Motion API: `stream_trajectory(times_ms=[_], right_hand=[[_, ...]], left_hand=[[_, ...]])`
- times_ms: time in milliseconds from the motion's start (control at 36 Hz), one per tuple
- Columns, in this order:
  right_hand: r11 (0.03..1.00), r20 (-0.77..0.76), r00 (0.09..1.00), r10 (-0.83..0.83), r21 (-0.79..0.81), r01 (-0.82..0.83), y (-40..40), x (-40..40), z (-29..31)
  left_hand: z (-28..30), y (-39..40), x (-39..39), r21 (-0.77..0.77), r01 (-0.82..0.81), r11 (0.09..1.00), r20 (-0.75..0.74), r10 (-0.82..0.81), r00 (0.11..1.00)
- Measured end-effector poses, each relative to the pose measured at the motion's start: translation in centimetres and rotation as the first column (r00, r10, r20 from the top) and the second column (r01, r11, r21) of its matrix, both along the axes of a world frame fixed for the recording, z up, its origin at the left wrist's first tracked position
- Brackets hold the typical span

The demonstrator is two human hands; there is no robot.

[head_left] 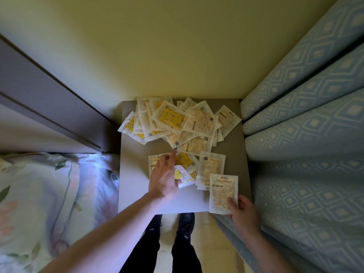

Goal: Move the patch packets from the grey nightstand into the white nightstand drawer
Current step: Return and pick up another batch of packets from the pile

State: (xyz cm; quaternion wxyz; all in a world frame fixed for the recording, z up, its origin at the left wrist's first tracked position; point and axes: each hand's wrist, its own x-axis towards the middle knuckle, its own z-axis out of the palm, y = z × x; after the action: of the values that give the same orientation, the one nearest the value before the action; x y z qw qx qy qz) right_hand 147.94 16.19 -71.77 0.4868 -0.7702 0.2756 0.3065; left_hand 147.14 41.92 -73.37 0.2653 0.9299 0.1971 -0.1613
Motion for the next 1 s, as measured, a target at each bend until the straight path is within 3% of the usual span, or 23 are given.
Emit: stream_trajectory(times_ms=[194,583,833,1000], right_hand=[[0.999,0.019,0.999,0.032,-0.017,-0.031,0.3,0.4,0.5],[1.0,0.033,0.999,0.021,0.01,-0.022,1.0,0.5,-0.2],[0.999,0.043,0.998,0.038,-0.012,-0.037,0.9,0.3,-0.4],[0.998,0.052,0.997,0.06,-0.024,-0.058,0.8,0.5,-0.5]], left_hand=[[0.0,0.7,0.5,-0.054,-0.131,0.99,-0.074,0.127,0.989],[0.0,1.8,0.9,-0.032,-0.016,0.999,-0.139,0.011,0.99],[-0.1,2.4,0.4,-0.025,-0.027,0.999,-0.214,0.022,0.977],[-0.3,1.9,-0.2,0.005,-0.029,1.0,-0.183,0.03,0.983]])
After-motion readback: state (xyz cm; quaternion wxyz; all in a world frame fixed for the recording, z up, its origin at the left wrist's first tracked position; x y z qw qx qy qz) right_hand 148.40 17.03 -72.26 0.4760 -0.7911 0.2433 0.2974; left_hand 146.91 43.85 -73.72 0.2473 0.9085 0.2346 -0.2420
